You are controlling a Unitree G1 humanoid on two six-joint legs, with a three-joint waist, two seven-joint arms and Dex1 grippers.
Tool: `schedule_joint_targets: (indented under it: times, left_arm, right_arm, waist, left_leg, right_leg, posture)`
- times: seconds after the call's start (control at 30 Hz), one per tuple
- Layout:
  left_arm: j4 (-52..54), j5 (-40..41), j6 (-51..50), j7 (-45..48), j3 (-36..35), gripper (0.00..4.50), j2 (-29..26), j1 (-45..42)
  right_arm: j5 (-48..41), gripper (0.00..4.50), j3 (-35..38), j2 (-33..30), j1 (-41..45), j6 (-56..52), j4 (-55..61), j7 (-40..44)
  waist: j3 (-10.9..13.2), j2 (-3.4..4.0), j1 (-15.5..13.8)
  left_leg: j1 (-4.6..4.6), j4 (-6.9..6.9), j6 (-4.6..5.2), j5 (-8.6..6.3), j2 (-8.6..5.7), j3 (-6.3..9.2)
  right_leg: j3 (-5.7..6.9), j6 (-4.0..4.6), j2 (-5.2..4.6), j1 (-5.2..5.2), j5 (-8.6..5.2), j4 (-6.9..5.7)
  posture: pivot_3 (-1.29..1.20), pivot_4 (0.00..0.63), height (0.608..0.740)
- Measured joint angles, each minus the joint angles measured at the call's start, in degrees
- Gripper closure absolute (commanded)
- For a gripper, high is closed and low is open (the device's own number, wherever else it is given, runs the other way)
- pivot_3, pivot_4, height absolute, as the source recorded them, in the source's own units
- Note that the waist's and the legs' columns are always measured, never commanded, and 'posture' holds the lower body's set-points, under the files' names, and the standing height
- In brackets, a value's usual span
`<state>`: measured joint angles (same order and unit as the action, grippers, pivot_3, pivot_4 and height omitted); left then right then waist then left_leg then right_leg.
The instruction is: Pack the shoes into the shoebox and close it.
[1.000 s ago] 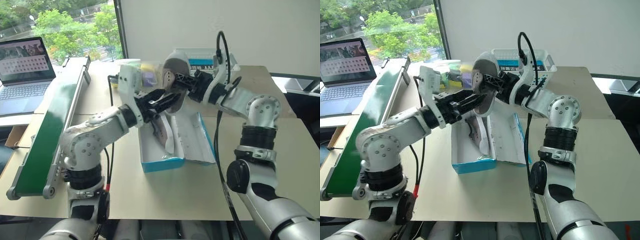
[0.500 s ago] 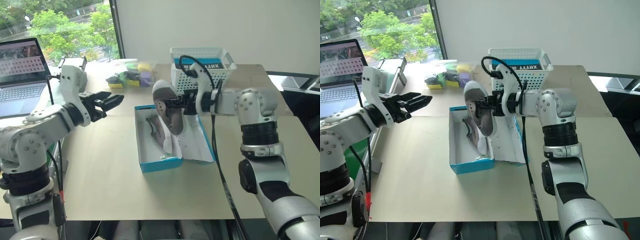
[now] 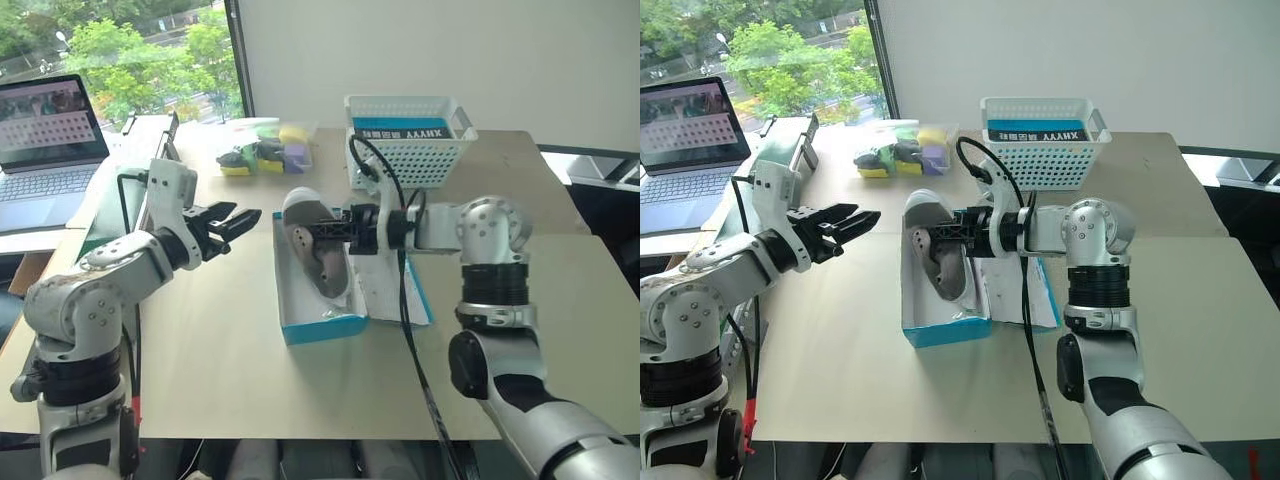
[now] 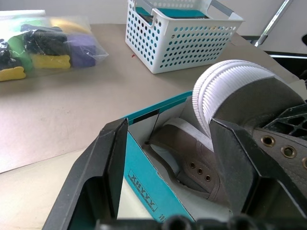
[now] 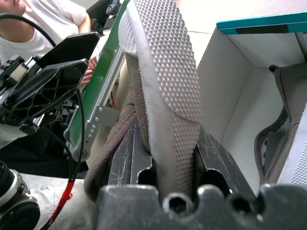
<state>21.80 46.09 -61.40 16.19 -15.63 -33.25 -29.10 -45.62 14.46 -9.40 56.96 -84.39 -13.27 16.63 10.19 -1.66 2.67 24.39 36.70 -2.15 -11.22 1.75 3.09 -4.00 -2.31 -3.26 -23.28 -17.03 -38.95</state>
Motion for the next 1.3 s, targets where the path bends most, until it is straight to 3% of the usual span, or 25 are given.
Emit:
schedule_joint_targets:
  times: [0.17, 0.53, 0.8, 0.93, 1.17, 1.3]
  left_arm:
    - [0.02, -1.95, 1.24, -0.12, 0.90, 1.64, -0.28, 0.87]
    - [0.02, -4.49, 2.40, 0.28, 2.21, 1.64, 0.24, 1.80]
    - [0.03, -4.81, 2.43, 0.31, 2.43, 1.64, 0.26, 1.79]
    - [0.03, -5.28, 2.46, 0.39, 3.43, 1.64, 0.95, 1.68]
    - [0.35, -5.64, 2.47, 2.06, 5.87, 1.64, 0.67, 1.70]
    - [3.48, -5.59, 2.43, 6.03, 7.99, 1.64, -3.59, 2.96]
  right_arm:
    - [0.57, 4.11, 2.33, 2.84, -2.07, 0.59, -0.85, -1.89]
    - [5.13, 4.11, -0.34, 4.91, -9.38, 5.77, -2.46, -1.91]
    - [13.84, 4.11, -14.41, 3.49, -10.70, 13.84, 1.41, -0.38]
    - [21.03, 4.11, -23.60, 1.73, -9.97, 19.66, 1.74, 0.08]
    - [28.98, 4.11, -28.95, 3.34, -9.23, 28.83, -3.19, 0.13]
    - [34.58, 4.11, -34.60, 3.07, -8.55, 35.49, -6.54, 1.33]
  waist:
    - [0.00, 0.00, -0.08]
    - [-0.02, -0.01, 0.26]
    - [-0.22, -0.22, 1.07]
    - [-0.25, -0.26, 1.51]
    - [-0.52, -0.58, 1.59]
    - [-0.70, -0.63, 1.58]
  left_leg:
    - [-0.02, 0.00, 0.00, 0.00, 0.00, 0.00]
    - [-0.12, 0.00, 0.00, 0.00, 0.03, 0.00]
    - [-0.36, 0.00, 0.00, 0.00, 0.05, -0.01]
    - [-1.01, -0.06, -0.01, -0.02, 0.08, -0.01]
    - [-1.35, -0.12, -0.01, -0.02, 0.15, -0.03]
    - [-1.77, -0.37, -0.02, -0.02, 0.17, -0.07]
  right_leg:
    - [0.01, 0.00, 0.00, 0.03, 0.00, 0.01]
    - [0.00, 0.00, 0.03, 0.11, 0.00, 0.00]
    - [0.00, 0.00, 0.05, 0.30, 0.00, -0.01]
    - [-0.01, -0.01, 0.08, 0.96, -0.01, 0.14]
    - [-0.04, 0.02, 0.13, 1.21, 0.00, 0.17]
    - [-0.07, 0.04, 0.16, 1.54, 0.00, 0.28]
  posture:
    - [0.00, 0.150, 0.740]
    - [0.00, 0.150, 0.740]
    - [0.00, 0.150, 0.740]
    - [0.00, 0.150, 0.740]
    - [0.00, 0.150, 0.740]
    - [0.00, 0.150, 0.740]
